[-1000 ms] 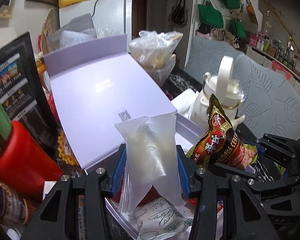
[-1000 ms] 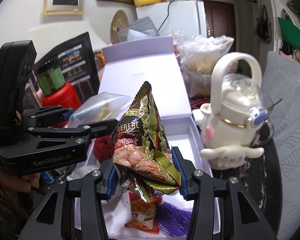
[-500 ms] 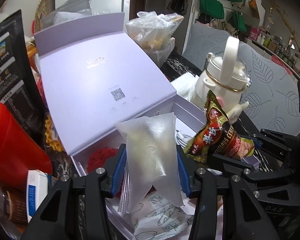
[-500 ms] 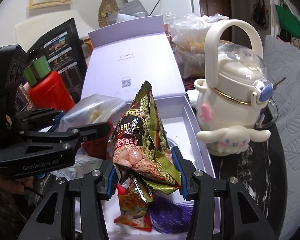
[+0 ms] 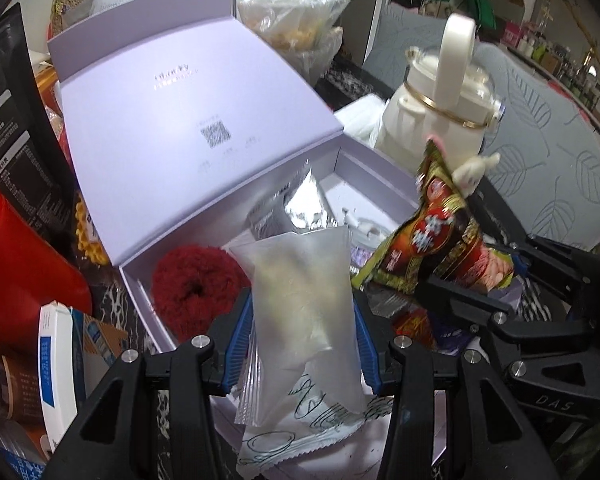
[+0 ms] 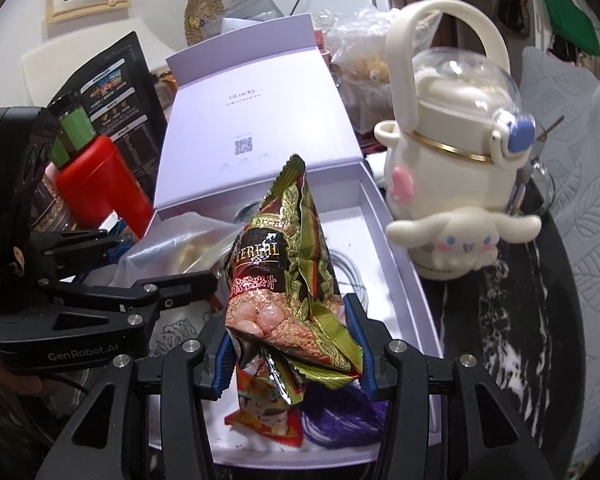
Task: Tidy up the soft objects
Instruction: 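Lower and open the right gripper in the box while the left releases the clear bag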
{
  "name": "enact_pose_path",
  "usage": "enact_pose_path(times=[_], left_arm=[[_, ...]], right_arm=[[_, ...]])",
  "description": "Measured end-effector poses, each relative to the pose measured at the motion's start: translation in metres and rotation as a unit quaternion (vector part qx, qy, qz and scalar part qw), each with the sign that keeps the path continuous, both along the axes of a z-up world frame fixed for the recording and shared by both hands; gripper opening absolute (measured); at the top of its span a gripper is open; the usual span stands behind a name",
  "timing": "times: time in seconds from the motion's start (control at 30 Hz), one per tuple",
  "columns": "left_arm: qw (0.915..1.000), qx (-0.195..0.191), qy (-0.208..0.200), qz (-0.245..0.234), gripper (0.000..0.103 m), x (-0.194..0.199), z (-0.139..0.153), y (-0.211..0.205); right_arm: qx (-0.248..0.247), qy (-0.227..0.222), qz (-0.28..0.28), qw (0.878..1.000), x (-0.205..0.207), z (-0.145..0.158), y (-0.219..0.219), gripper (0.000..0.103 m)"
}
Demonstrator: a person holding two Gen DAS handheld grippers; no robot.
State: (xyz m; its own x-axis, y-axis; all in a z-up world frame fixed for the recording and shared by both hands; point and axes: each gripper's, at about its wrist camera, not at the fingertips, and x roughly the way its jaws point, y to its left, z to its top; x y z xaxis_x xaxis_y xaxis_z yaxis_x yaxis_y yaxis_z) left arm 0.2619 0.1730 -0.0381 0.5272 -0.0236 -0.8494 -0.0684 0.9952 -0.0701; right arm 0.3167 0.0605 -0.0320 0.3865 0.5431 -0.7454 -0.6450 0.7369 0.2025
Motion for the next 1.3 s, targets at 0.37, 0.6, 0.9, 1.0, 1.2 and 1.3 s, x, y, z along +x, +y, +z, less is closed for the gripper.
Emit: enact_pose_path(times=[0.37, 0.6, 0.9, 1.0, 1.2, 1.3], left_arm=[[0.9985, 0.016, 0.053, -0.002, 0.046, 0.0, -0.012, -0.003], [0.997, 0.026, 0.072, 0.005, 0.046, -0.003, -0.018, -0.007], [0.997, 0.048, 0.059, 0.012, 0.046, -0.01, -0.009, -0.014], [0.9971, 0.057, 0.049, 0.014, 0.046, -0.014, -0.004, -0.016], [0.9972, 0.06, 0.042, 0.016, 0.046, -0.018, 0.003, -0.018], [0.9975, 0.062, 0.032, 0.013, 0.046, -0.023, 0.008, -0.02]], right_arm=[[-0.007, 0.0, 0.0, 1.0, -0.002, -0.005, 0.001, 0.049], [-0.02, -0.017, 0.003, 1.0, -0.005, -0.002, 0.003, 0.056], [-0.016, -0.032, -0.002, 0.999, -0.009, 0.012, -0.005, 0.062], [-0.013, -0.033, -0.002, 0.999, -0.011, 0.016, -0.008, 0.062], [-0.015, -0.036, 0.002, 0.999, -0.019, 0.018, -0.009, 0.062], [-0.017, -0.039, 0.007, 0.999, -0.024, 0.019, -0.008, 0.064]])
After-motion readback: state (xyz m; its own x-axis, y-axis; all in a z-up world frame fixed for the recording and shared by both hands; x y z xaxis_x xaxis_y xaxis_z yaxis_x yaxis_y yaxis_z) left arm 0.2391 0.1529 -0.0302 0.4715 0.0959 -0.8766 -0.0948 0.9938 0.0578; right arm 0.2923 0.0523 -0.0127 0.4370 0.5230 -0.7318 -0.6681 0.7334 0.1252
